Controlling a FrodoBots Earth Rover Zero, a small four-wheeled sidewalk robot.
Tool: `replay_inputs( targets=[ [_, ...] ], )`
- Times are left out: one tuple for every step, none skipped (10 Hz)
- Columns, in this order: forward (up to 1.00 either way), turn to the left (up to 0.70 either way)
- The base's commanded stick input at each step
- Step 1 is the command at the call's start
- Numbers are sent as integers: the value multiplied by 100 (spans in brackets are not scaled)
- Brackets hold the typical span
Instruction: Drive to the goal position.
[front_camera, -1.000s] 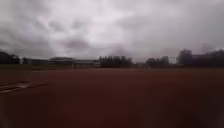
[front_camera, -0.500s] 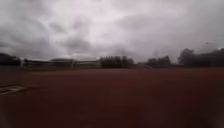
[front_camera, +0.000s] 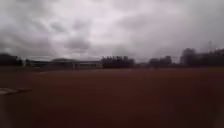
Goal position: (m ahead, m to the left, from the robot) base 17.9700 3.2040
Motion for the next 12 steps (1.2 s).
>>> replay_inputs(
  targets=[
    [85,0],
    [85,0],
    [85,0],
    [85,0],
    [85,0],
    [85,0],
    [85,0],
    [85,0],
    [85,0],
    [85,0],
    [85,0],
    [85,0]
  ],
)
